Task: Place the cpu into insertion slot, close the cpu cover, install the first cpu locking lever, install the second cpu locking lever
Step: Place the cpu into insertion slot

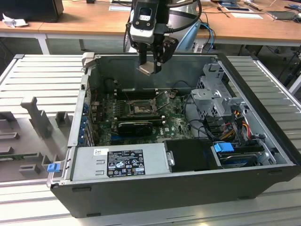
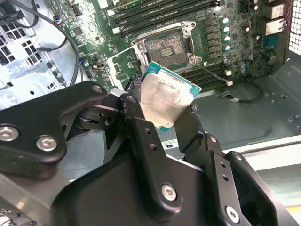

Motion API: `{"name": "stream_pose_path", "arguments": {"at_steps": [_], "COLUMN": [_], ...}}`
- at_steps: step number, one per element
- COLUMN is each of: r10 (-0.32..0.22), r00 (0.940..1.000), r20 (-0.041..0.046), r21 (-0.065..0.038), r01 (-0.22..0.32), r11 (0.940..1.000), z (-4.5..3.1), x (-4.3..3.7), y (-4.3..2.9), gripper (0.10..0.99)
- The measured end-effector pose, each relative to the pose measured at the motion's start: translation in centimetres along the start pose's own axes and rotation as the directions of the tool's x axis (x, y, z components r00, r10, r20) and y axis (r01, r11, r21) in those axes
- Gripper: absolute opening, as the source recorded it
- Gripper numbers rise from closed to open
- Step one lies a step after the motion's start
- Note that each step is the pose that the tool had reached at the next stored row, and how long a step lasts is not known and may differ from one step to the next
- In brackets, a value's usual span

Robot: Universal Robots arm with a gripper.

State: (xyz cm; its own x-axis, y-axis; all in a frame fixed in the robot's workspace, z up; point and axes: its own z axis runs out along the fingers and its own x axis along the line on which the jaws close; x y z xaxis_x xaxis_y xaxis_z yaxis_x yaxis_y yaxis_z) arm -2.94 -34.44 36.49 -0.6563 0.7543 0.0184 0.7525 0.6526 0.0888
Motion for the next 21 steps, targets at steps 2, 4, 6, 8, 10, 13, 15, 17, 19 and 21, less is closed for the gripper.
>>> {"name": "stream_pose_path", "arguments": {"at_steps": [2,4,6,8,10,13,15,17,19,21], "r10": [0.050,0.083,0.113,0.139,0.183,0.220,0.253,0.281,0.306,0.326], "r00": [0.9987,0.9965,0.9935,0.9902,0.9830,0.9754,0.9673,0.9595,0.9518,0.9448], "r20": [0.0044,0.0073,0.0100,0.0122,0.0160,0.0191,0.0219,0.0243,0.0264,0.0281], "r21": [-0.001,-0.002,-0.003,-0.003,-0.005,-0.006,-0.007,-0.009,-0.010,-0.011], "r01": [-0.050,-0.083,-0.113,-0.139,-0.183,-0.219,-0.253,-0.281,-0.305,-0.326], "r11": [0.9988,0.9966,0.9936,0.9903,0.9831,0.9756,0.9675,0.9598,0.9522,0.9452], "z": [0.05,0.08,0.11,0.15,0.19,0.23,0.26,0.28,0.30,0.32], "x": [0.00,0.00,-0.01,-0.01,-0.01,-0.01,-0.01,-0.01,-0.01,-0.01], "y": [0.00,0.00,-0.01,-0.01,-0.01,-0.02,-0.02,-0.02,-0.02,-0.03], "gripper": [0.525,0.525,0.525,0.525,0.525,0.525,0.525,0.525,0.525,0.525]}}
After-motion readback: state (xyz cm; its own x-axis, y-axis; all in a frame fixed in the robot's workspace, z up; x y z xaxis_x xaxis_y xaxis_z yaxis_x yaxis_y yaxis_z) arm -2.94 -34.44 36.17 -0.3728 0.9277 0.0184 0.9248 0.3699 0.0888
